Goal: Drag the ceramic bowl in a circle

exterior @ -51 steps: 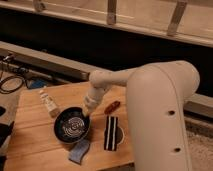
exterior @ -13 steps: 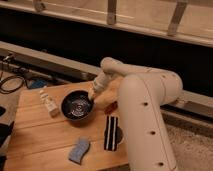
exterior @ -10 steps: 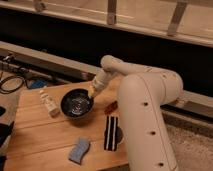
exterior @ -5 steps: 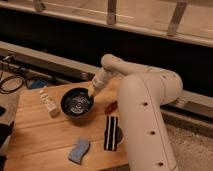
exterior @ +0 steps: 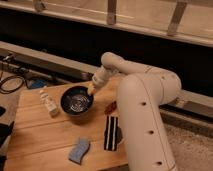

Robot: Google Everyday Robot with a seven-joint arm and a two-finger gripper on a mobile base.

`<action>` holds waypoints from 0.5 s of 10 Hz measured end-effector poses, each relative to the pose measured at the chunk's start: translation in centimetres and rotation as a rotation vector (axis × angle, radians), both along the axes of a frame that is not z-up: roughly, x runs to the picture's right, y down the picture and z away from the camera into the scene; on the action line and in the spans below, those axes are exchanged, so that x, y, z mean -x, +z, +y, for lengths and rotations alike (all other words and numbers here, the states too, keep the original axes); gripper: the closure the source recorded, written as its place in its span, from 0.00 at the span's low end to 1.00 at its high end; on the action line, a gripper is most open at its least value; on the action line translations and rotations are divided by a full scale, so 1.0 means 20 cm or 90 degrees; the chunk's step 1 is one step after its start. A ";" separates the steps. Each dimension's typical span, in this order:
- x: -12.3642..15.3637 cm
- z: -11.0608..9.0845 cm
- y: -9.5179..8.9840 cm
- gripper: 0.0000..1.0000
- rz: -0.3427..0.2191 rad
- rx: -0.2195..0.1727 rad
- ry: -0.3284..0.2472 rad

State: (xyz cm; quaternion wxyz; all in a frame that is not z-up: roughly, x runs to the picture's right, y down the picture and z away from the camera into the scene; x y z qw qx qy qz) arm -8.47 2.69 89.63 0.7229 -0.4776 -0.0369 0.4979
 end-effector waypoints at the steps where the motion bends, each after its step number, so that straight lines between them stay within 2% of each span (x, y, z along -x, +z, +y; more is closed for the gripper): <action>1: 0.00 0.02 0.00 0.94 0.004 0.003 0.005; 2: -0.03 0.03 0.04 1.00 0.014 0.004 0.024; 5: -0.23 0.03 0.17 1.00 0.055 0.028 0.077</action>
